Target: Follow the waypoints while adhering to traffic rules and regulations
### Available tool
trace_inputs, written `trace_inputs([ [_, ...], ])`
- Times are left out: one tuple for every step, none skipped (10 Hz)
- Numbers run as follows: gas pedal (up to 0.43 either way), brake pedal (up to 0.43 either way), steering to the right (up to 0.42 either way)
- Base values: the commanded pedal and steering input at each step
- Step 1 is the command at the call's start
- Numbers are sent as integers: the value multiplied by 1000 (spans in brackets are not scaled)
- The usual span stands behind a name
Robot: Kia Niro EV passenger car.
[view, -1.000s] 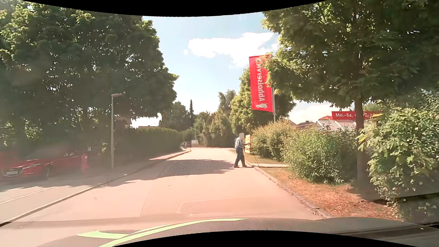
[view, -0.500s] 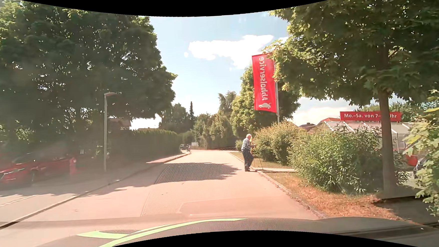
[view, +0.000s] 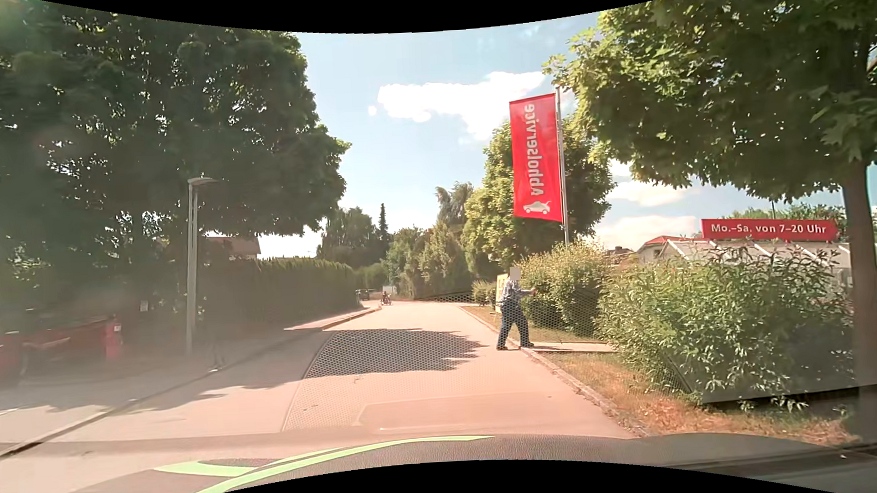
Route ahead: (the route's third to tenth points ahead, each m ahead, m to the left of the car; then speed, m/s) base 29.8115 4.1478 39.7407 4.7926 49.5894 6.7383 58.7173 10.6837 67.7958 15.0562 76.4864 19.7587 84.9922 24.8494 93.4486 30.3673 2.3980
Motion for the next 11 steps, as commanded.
trace_inputs([
  [138,0,-15],
  [138,0,-19],
  [138,0,-26],
  [138,0,-36],
  [150,0,-42],
  [150,0,-42],
  [150,0,-40],
  [157,0,-38],
  [157,0,-37],
  [169,0,-36],
  [169,0,-35],
])
